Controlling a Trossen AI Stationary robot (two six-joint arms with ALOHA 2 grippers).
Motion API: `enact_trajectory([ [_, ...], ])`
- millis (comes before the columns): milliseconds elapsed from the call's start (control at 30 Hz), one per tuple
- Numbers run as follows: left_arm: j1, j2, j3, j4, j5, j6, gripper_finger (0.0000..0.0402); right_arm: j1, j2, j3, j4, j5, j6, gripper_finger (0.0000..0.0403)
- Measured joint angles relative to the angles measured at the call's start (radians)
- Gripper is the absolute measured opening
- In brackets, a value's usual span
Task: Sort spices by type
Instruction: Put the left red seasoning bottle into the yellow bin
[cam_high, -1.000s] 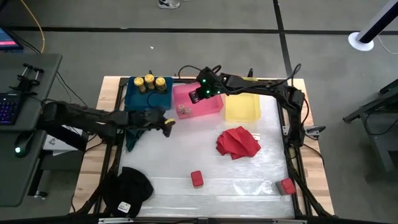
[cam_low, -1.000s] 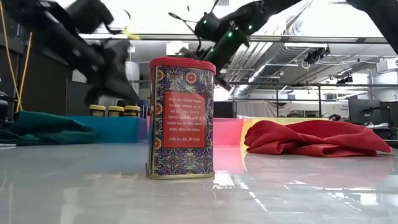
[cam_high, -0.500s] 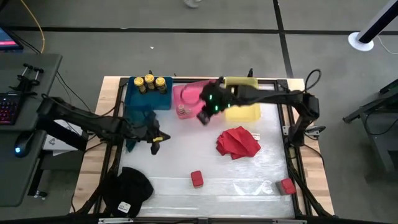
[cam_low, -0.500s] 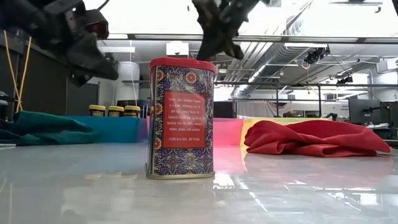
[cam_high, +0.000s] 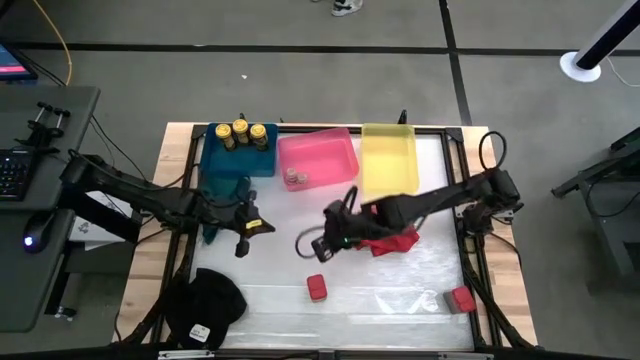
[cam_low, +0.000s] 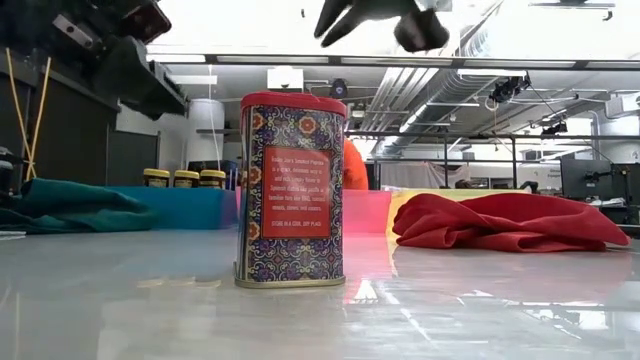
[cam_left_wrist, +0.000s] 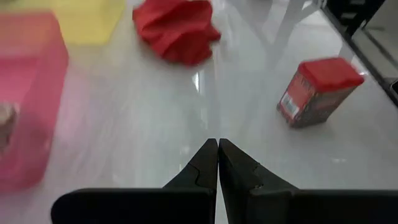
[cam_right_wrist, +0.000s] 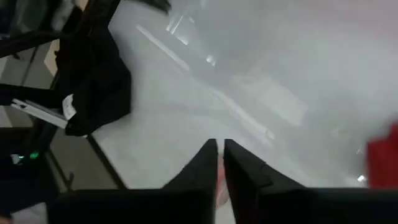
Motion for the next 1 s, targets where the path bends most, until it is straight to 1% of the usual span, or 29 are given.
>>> enact_trajectory([
  [100,0.000,0.000,0.000,0.047,0.000,0.010,0.0000,0.059,0.002,0.000,0.000,0.021,0.074,0.0067],
  [167,0.000,-0.001,0.000,0.078,0.001,-0.047,0.0000,0.092,0.012,0.000,0.005,0.032,0.103,0.0108],
  [267,-0.005,-0.006,0.000,0.109,0.001,-0.182,0.0000,0.130,0.043,0.000,0.031,0.046,0.110,0.0180],
  [400,-0.023,-0.009,0.001,0.129,0.001,-0.348,0.0000,0.148,0.099,0.000,0.140,0.040,0.032,0.0272],
  [500,-0.039,-0.009,0.001,0.160,-0.001,-0.450,0.0000,0.145,0.145,0.000,0.204,0.032,-0.014,0.0321],
  [600,-0.060,-0.009,0.001,0.224,-0.003,-0.537,0.0000,0.134,0.180,0.000,0.201,0.023,0.007,0.0342],
  [733,-0.103,-0.009,0.001,0.331,-0.009,-0.654,0.0000,0.136,0.214,-0.001,0.182,0.018,0.092,0.0346],
  [833,-0.155,-0.009,0.001,0.399,-0.057,-0.708,0.0000,0.153,0.217,-0.001,0.171,0.021,0.129,0.0346],
  [1000,-0.243,-0.009,0.001,0.468,-0.171,-0.711,0.0000,0.198,0.217,0.018,0.143,0.091,0.202,0.0346],
])
